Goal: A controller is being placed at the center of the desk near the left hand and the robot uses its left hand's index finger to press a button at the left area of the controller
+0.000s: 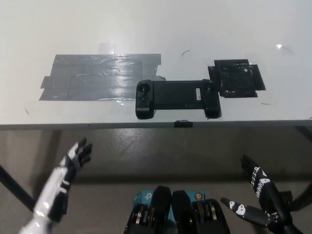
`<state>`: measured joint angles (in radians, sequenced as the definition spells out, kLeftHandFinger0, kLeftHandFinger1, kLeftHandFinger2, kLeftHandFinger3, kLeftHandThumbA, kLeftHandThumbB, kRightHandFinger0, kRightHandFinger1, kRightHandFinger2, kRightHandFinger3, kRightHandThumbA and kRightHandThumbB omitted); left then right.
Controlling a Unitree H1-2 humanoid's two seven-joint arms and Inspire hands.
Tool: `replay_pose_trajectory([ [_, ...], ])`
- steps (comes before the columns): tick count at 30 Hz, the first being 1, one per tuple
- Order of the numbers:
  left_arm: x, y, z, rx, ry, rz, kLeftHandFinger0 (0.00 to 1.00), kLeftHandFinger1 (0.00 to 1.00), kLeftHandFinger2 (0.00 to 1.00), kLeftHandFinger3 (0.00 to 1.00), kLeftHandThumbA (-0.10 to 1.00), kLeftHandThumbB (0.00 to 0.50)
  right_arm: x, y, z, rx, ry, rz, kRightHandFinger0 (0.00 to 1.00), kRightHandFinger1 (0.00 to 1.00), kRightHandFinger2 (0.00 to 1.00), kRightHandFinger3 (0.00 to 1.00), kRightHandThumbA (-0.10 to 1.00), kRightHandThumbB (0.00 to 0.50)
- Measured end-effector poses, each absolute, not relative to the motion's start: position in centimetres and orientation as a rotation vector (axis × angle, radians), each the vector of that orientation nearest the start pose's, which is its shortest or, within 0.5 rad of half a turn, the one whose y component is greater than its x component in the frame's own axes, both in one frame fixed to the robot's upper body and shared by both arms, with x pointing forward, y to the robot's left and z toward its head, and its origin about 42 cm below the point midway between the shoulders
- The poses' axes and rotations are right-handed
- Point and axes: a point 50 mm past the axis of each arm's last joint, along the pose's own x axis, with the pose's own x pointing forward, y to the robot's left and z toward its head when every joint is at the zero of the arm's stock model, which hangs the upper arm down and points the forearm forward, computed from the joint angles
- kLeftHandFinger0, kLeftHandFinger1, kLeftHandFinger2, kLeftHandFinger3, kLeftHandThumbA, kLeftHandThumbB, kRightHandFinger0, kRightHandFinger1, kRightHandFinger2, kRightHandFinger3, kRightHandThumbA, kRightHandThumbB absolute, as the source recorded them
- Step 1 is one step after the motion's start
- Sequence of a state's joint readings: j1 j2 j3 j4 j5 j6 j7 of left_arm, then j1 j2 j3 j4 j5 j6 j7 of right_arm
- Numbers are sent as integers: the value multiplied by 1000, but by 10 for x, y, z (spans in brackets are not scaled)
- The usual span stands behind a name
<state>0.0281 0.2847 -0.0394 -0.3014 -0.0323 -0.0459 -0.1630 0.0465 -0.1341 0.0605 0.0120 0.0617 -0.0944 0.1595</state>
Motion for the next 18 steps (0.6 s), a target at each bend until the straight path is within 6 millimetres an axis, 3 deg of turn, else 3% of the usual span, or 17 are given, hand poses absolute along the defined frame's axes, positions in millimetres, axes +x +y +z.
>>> replay_pose_trajectory([
  [1,270,266,189,281,-309,-274,0,0,8,1000,1000,318,266,-233,86,-71,-26,211,1000,1000,1000,1000,851,252],
  [4,295,273,235,344,-386,-358,0,0,0,1000,1000,385,267,-233,86,-72,-26,209,1000,1000,1000,1000,821,251],
  [6,308,275,253,355,-401,-384,0,0,0,1000,1000,396,267,-233,86,-72,-26,207,1000,1000,1000,1000,812,250],
  [12,353,275,287,316,-355,-475,47,67,217,1000,1000,404,267,-234,86,-73,-26,203,1000,1000,1000,1000,768,251],
  [14,369,275,292,304,-313,-500,183,57,207,1000,1000,406,267,-234,87,-75,-27,201,1000,1000,1000,1000,748,243],
  [17,391,269,304,304,-265,-553,90,18,240,1000,1000,413,268,-234,87,-78,-30,195,1000,1000,1000,1000,716,237],
  [18,409,262,308,307,-211,-595,85,19,252,1000,1000,412,269,-234,88,-80,-32,188,1000,1000,1000,1000,713,239],
])
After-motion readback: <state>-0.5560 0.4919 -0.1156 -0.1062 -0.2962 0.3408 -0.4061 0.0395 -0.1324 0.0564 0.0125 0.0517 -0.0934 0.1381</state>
